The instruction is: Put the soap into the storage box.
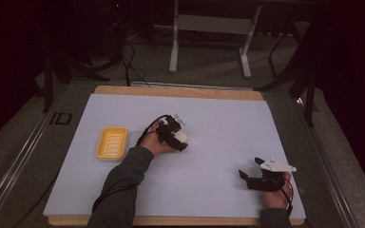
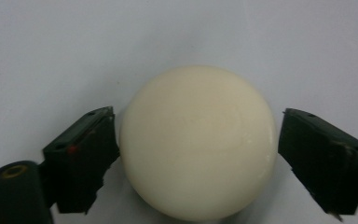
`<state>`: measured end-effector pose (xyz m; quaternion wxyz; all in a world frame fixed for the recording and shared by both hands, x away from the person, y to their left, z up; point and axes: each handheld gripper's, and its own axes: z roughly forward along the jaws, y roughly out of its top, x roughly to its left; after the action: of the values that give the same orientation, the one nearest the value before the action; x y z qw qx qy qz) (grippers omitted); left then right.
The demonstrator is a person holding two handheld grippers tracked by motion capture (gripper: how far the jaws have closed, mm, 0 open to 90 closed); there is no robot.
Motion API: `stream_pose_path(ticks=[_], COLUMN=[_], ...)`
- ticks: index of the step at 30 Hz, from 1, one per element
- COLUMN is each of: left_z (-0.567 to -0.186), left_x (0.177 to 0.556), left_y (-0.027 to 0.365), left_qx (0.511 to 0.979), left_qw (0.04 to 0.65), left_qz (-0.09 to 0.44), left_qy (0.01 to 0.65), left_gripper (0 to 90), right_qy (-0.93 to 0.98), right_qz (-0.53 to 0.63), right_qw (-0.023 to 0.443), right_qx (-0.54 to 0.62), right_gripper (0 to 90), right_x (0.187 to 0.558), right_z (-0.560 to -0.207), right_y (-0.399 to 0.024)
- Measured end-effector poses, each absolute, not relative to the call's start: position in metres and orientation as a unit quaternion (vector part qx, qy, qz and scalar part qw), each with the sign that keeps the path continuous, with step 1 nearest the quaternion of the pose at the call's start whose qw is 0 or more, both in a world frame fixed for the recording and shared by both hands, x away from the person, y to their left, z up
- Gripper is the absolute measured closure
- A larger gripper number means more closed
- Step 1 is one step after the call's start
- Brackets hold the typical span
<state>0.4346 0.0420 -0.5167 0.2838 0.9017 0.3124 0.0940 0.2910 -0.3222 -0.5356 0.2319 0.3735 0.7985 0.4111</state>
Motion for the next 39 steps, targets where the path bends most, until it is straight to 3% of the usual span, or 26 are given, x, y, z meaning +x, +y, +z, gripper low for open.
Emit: stream_pose_path(ticks=[8,20,39], left_z=[-0.522,-0.517,-0.508], left_x=[0.434,0.424,0.370], left_y=[0.041,0.043,0.068], left_qx=[0.905,0.921,0.952], left_qw=[0.273,0.243,0.173], left_qz=[0.096,0.090,0.089], left_qy=[0.313,0.291,0.236], left_gripper=[22.7,23.2,23.1], right_qy=[0.798,0.799,0.797], right_qz=[0.411,0.411,0.412], right_qw=[0.232,0.232,0.234], right_qx=[0.374,0.374,0.375], right_gripper=[14.7,14.7,14.7], right_x=[0.291,0.291,0.291], right_z=[-0.536,-0.536,-0.536], right_y=[-0.322,-0.322,-0.322])
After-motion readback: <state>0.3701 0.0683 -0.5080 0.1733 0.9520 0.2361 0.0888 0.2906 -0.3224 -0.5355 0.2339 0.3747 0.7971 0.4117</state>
